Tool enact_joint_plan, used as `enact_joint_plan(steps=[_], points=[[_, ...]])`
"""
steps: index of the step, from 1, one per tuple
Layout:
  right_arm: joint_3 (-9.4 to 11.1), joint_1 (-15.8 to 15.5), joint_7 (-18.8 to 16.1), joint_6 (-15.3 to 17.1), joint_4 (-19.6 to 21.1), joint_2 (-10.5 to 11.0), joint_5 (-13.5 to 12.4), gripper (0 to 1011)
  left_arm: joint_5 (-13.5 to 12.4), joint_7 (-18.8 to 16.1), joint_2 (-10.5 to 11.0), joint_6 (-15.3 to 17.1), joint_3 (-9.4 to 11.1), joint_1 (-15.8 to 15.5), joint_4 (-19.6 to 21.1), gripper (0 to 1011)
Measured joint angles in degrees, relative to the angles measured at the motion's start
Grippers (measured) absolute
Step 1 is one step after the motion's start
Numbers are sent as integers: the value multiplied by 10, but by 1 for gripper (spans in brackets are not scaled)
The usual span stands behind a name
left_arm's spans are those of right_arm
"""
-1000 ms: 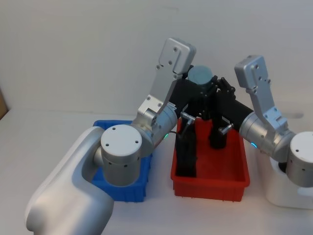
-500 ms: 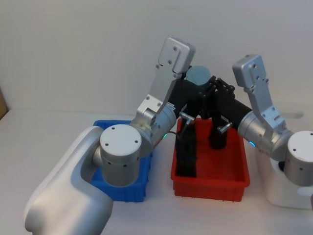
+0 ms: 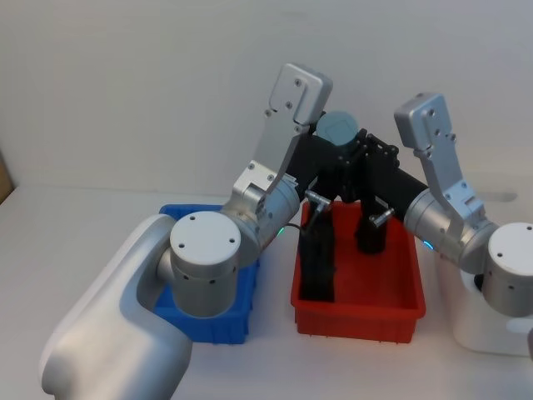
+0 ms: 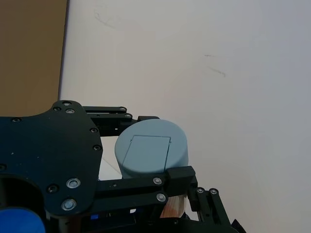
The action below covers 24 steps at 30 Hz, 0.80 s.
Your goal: Pick the cotton swabs from the blue box and place them into the white box.
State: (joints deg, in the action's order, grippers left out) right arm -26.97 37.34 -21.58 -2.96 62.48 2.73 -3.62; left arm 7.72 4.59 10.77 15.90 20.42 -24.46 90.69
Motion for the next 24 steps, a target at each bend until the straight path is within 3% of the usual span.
enact_joint_plan(steps=[24], points=[[0,1,2,0,-1,0,0,653,0,-1,0,2,0,0,1,670]])
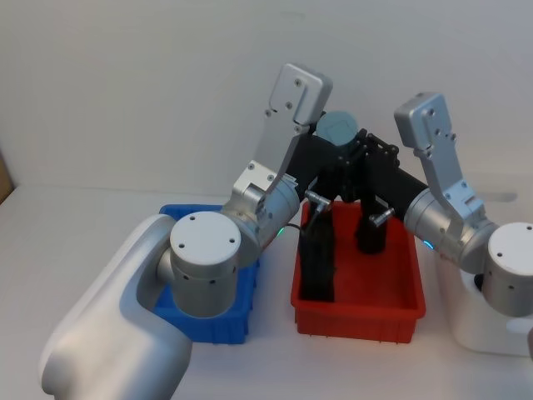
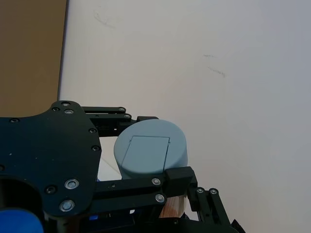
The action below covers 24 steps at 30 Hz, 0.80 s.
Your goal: Pick the cotton swabs from the blue box and place them into the white box.
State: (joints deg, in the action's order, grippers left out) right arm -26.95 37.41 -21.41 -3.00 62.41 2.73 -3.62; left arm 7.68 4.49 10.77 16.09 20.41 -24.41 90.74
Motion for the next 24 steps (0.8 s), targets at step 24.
enact_joint_plan(steps=[24], points=[[0,0,1,0,0,0,0,653,0,0,0,1,0,0,0,670]])
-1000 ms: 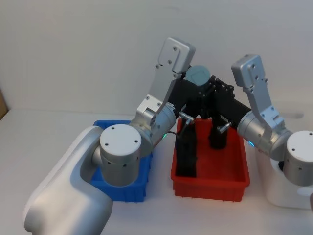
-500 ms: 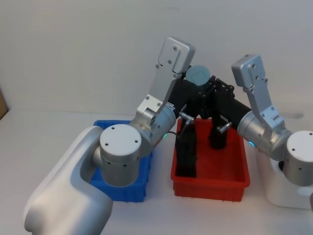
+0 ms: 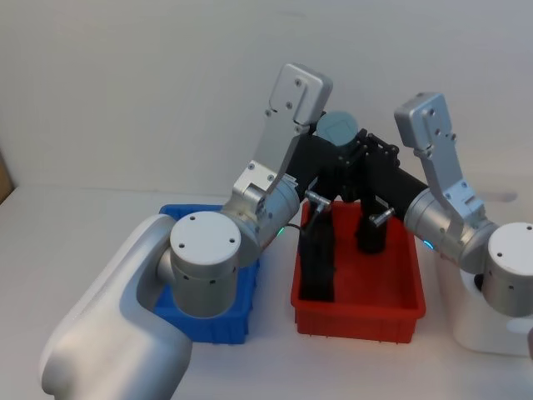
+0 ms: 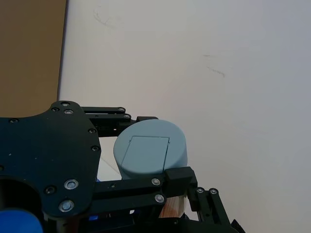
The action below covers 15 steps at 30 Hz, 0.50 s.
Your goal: Pick the cotton swabs from the blue box and place them into the white box.
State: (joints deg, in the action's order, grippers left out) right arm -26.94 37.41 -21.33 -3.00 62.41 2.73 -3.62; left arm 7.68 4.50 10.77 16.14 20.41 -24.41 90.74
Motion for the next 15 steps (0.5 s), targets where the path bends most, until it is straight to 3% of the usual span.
enact_joint_plan(steps=[5,10,15], points=[[1,0,2,0,0,1,-1,653,0,0,0,2,0,0,0,690],[1,0,2,0,0,1,-1,653,0,0,0,2,0,0,-1,873],[1,0,2,0,0,1,-1,653,0,0,0,1,0,0,-1,982]])
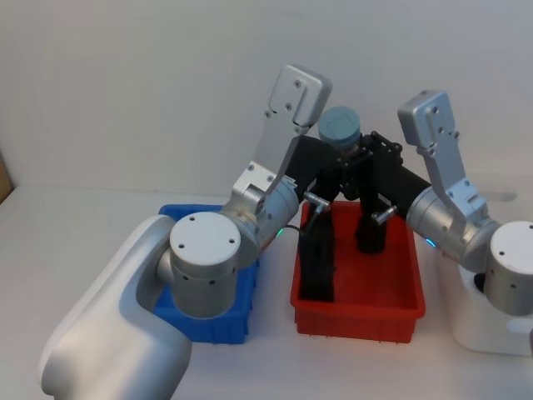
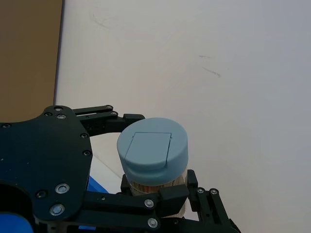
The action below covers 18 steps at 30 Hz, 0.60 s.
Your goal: Pick the cotton swabs from the blue box and place them into the white box.
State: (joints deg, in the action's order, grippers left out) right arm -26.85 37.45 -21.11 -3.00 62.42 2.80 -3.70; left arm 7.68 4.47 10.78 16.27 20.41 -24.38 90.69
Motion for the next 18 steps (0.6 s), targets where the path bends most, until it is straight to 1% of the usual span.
enact_joint_plan(steps=[2,9,16,18], points=[[0,0,0,0,0,0,1,652,0,0,0,0,0,0,0,1004],[1,0,10,2,0,1,6,653,0,0,0,-1,0,0,0,1004],[4,-1,34,10,0,3,20,653,0,0,0,-1,0,0,0,1004],[6,-2,46,14,0,5,24,652,0,0,0,-1,0,0,1,1004]])
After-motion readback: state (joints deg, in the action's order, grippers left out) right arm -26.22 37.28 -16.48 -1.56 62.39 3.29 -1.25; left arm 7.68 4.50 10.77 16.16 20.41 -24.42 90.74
